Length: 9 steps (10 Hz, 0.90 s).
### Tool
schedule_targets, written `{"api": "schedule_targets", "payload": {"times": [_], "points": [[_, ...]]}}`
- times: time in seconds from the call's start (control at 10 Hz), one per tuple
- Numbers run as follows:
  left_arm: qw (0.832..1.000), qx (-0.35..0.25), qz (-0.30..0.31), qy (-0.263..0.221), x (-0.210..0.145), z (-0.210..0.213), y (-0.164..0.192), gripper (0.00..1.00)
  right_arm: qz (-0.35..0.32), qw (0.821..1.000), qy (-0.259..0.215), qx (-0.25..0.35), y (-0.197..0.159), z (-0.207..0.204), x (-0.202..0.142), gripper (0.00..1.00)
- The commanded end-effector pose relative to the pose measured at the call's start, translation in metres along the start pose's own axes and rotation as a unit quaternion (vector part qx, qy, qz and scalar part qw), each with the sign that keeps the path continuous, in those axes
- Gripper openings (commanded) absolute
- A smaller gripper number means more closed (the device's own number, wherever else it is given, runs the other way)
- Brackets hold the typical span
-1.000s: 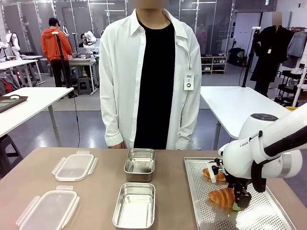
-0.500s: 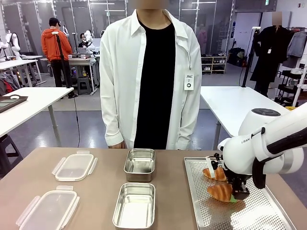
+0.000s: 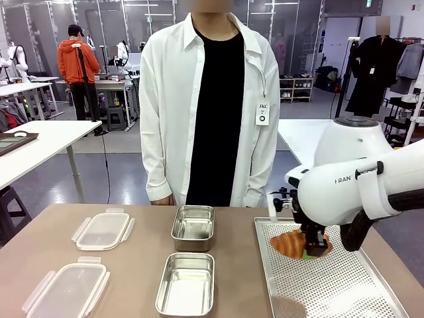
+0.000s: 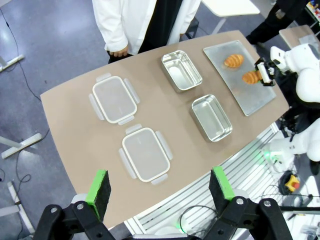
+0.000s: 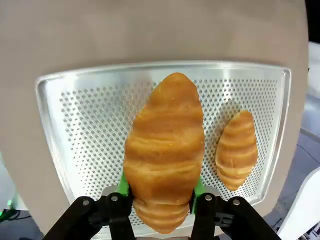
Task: Place the bread into the airtight container.
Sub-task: Pick up a Butter Roll and place it into an empty Airtight Container.
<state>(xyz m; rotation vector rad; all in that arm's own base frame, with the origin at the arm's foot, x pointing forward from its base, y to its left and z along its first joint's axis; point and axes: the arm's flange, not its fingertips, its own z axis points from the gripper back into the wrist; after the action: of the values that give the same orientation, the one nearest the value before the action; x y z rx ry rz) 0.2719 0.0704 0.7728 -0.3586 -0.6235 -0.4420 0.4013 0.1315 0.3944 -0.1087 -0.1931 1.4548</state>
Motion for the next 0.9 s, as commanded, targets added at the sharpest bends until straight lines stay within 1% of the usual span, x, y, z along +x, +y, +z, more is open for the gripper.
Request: {"api": "schedule_targets", "payload": {"times": [0.0, 0.1, 0.2, 0.3, 0.4, 0.6, 0.7, 0.8], "points": [[1.000, -0.005, -0.009, 0.000, 0.000, 0.001, -0.001, 1.00, -0.007, 1.000, 0.003, 0.011, 0.017, 0.004, 0.038, 0.51], [1.000, -0.005, -0.009, 0.000, 0.000, 0.001, -0.001, 1.00, -0.004, 1.000, 0.003, 0.011, 0.025, 0.005, 0.054, 0.51], [1.000, -0.005, -0.009, 0.000, 0.000, 0.001, -0.001, 1.00, -0.006, 1.000, 0.005, 0.016, 0.038, 0.007, 0.075, 0.51], [1.000, -0.005, -0.009, 0.000, 0.000, 0.001, -0.001, 1.00, -0.015, 1.000, 0.004, 0.008, 0.052, 0.011, 0.103, 0.51], [1.000, -0.005, -0.009, 0.000, 0.000, 0.001, -0.001, 1.00, -0.018, 1.000, 0.000, 0.015, 0.064, 0.014, 0.126, 0.51], [1.000, -0.005, -0.009, 0.000, 0.000, 0.001, -0.001, 1.00, -0.015, 1.000, 0.009, 0.019, 0.085, 0.017, 0.165, 0.51], [1.000, -0.005, -0.009, 0.000, 0.000, 0.001, -0.001, 1.00, -0.010, 0.999, -0.004, 0.032, 0.091, 0.018, 0.184, 0.51], [1.000, -0.005, -0.009, 0.000, 0.000, 0.001, -0.001, 1.00, -0.012, 0.999, -0.008, 0.030, 0.096, 0.019, 0.200, 0.51]]}}
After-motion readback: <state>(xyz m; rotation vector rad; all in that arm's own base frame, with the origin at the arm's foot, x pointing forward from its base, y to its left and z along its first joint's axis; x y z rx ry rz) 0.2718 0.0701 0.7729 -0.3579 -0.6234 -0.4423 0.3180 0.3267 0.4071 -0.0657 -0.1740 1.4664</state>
